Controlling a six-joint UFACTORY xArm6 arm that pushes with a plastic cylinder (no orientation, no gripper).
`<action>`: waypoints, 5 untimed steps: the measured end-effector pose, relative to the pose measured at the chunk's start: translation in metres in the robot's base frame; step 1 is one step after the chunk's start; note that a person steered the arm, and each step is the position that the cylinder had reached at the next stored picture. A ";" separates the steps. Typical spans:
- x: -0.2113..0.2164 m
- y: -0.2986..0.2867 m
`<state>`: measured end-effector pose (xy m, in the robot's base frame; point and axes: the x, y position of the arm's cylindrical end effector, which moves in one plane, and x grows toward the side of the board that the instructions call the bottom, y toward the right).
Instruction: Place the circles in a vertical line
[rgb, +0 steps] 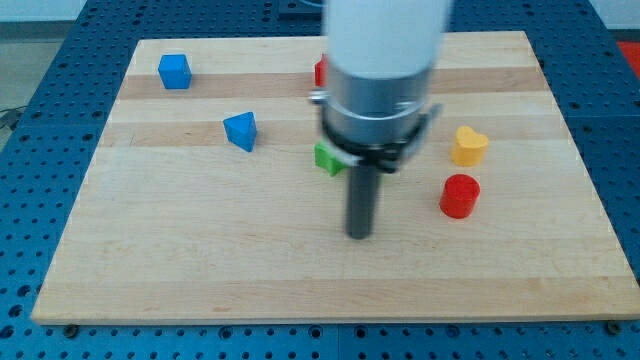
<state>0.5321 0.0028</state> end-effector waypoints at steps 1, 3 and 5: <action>-0.038 -0.009; -0.132 0.080; -0.203 0.133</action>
